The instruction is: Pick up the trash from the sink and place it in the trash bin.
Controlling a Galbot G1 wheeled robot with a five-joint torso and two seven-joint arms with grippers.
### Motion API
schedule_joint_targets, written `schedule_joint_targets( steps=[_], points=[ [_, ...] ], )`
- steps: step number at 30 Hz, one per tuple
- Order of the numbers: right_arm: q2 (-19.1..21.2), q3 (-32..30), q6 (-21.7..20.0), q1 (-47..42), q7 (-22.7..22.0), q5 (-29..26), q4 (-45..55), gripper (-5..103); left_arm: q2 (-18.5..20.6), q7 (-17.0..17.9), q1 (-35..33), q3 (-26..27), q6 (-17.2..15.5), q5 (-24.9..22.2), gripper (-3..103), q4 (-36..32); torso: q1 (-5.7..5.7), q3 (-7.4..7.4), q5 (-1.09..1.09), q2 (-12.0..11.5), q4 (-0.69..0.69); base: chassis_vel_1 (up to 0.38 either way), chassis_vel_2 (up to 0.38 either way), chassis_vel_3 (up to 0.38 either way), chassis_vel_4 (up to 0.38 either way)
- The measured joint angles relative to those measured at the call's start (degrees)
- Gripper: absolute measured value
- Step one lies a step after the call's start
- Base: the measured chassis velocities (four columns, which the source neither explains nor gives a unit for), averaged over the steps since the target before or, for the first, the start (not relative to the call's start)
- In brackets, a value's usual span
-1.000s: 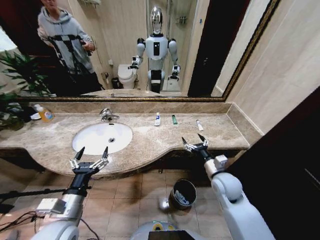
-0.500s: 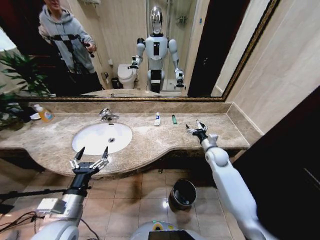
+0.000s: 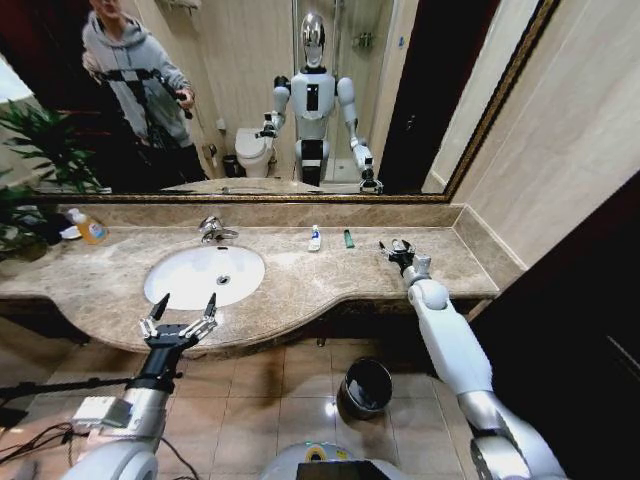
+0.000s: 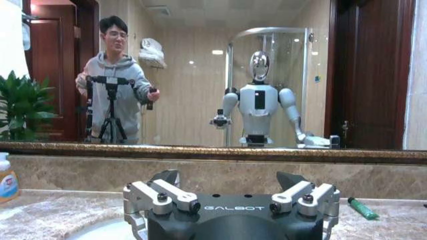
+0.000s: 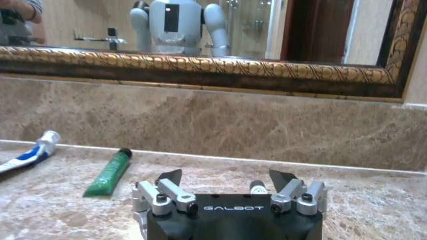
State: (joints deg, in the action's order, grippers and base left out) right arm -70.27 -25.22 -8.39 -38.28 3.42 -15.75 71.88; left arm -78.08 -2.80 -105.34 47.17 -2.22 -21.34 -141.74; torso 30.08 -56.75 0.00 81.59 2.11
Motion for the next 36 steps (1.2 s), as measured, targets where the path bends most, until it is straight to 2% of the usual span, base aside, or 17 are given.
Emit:
schedule_joint_targets(
  steps=[8,9,12,14,15,19,20,21,22,24,25,28,29,31,33,34,36],
  points=[
    [-0.59,0.07,0.89,2.05,-0.02,0.40,-5.51,92,0.00,0.00,0.00,0.00,0.00,0.00,100,0.00,0.00,0.00,0.00,0.00,0.00,0.000,0.000,0.000,0.000],
    [-0.66,0.00,1.11,2.29,-0.06,0.39,-6.37,95,0.00,0.00,0.00,0.00,0.00,0.00,100,0.00,0.00,0.00,0.00,0.00,0.00,0.000,0.000,0.000,0.000],
    [-0.65,-0.39,1.43,2.64,-0.06,0.30,-7.37,91,0.00,0.00,0.00,0.00,0.00,0.00,100,0.00,0.00,0.00,0.00,0.00,0.00,0.000,0.000,0.000,0.000],
    [-0.29,-0.45,2.13,2.83,0.42,0.20,-8.63,82,0.00,0.00,0.00,0.00,0.00,0.00,100,0.00,0.00,0.00,0.00,0.01,0.00,0.000,0.000,0.000,0.000],
    [-0.29,-0.45,2.13,2.83,0.42,0.20,-8.63,82,0.00,0.00,0.00,0.00,0.00,0.00,100,0.00,0.00,0.00,0.00,0.01,0.00,0.000,0.000,0.000,0.000],
    [-0.19,-0.86,3.69,2.83,1.05,-0.20,-10.17,59,0.00,0.00,0.00,0.00,0.00,0.00,100,0.00,0.00,0.00,0.00,0.01,0.00,0.000,0.000,0.000,0.000],
    [-0.19,-0.86,3.69,2.83,1.05,-0.20,-10.17,59,0.00,0.00,0.00,0.00,0.00,0.00,100,0.00,0.00,0.00,0.00,0.01,0.00,0.000,0.000,0.000,0.000],
    [-0.20,-0.90,4.01,2.83,1.22,-0.25,-10.57,54,0.00,0.00,0.00,0.00,0.00,0.00,100,0.00,0.00,0.00,0.01,0.01,0.00,0.000,0.000,0.000,0.000],
    [-0.20,-0.92,4.08,2.83,1.25,-0.26,-10.64,54,0.00,0.00,0.00,0.00,0.00,0.00,100,0.00,0.00,0.00,0.01,0.01,0.00,0.000,0.000,0.000,0.000],
    [-0.08,-0.95,4.31,2.67,1.50,-0.33,-10.71,43,0.00,0.00,0.00,0.00,0.00,0.00,100,0.00,0.00,0.00,-0.01,0.01,0.00,0.000,0.000,0.000,0.000],
    [-0.08,-0.95,4.31,2.67,1.50,-0.33,-10.71,43,0.00,0.00,0.00,0.00,0.00,0.00,100,0.00,0.00,0.00,-0.01,0.01,0.00,0.000,0.000,0.000,0.000],
    [-0.07,-1.18,4.79,2.39,1.96,-0.33,-10.51,27,0.00,0.00,0.00,0.00,0.00,0.00,100,0.00,0.00,0.00,0.00,0.01,0.00,0.000,0.000,0.000,0.000],
    [-0.08,-1.29,4.82,2.29,1.97,-0.33,-10.30,27,0.00,0.00,0.00,0.00,0.00,0.00,100,0.00,0.00,0.01,-0.01,0.01,0.00,0.000,0.000,0.000,0.000],
    [-0.08,-1.39,4.90,2.00,1.99,-0.36,-9.95,18,0.00,0.00,0.00,0.00,0.00,0.00,100,0.00,0.00,0.01,-0.01,0.01,0.00,0.000,0.000,0.000,0.000],
    [-0.09,-1.44,4.98,1.92,2.02,-0.34,-9.92,18,0.00,0.00,0.00,0.00,0.00,0.00,100,0.00,0.00,0.01,-0.01,0.01,0.00,0.000,0.000,0.000,0.000],
    [-0.33,-1.83,5.24,1.89,2.07,-0.19,-9.98,12,0.00,0.00,0.00,0.00,0.00,0.00,100,0.00,0.00,0.01,-0.01,0.01,0.00,0.000,0.000,0.000,0.000],
    [-0.66,-2.21,5.34,1.86,2.00,-0.12,-10.00,8,0.00,0.00,0.00,0.00,0.00,0.00,100,0.00,0.00,0.01,0.00,0.01,0.00,0.000,0.000,0.000,0.000]
  ],
)
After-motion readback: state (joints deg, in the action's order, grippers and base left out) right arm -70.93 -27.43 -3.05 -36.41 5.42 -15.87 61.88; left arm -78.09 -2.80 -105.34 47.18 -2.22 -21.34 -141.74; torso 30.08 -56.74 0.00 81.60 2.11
